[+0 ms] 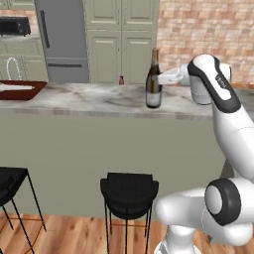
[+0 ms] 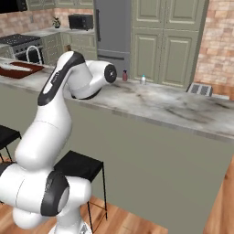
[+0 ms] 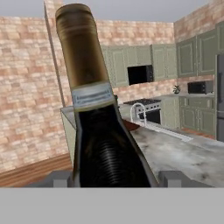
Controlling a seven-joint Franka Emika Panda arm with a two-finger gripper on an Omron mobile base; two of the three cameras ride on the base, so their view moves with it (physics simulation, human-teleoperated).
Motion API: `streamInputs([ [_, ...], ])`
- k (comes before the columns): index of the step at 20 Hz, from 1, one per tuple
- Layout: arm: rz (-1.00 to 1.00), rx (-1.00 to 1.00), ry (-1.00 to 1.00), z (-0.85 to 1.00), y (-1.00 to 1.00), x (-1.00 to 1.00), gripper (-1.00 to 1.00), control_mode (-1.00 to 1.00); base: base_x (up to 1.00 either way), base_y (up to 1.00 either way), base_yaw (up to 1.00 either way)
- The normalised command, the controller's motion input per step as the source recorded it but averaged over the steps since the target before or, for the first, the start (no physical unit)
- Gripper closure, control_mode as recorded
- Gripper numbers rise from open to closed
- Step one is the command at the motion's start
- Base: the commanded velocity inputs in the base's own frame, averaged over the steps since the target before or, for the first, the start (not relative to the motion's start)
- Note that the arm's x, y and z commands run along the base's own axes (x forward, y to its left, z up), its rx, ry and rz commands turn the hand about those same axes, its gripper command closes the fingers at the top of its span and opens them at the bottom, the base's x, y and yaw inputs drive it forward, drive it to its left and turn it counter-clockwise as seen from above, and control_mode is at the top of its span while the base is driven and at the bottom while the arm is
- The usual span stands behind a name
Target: Place the drinks on the dining counter in a tight cluster.
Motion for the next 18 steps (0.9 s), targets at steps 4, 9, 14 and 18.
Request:
streamInputs([
  [4, 0.00, 0.00, 0.00, -0.11, -0.07, 0.41, 1.00, -1.00, 0.00, 0.00, 0.00],
  [9, 0.00, 0.00, 0.00, -0.11, -0.05, 0.32, 1.00, -1.00, 0.00, 0.00, 0.00],
  [14, 0.00, 0.00, -0.06, -0.16, -0.08, 0.15, 1.00, -1.00, 0.00, 0.00, 0.00],
  [18, 0.00, 0.02, -0.06, -0.01, -0.09, 0.24, 1.00, -1.00, 0.00, 0.00, 0.00],
])
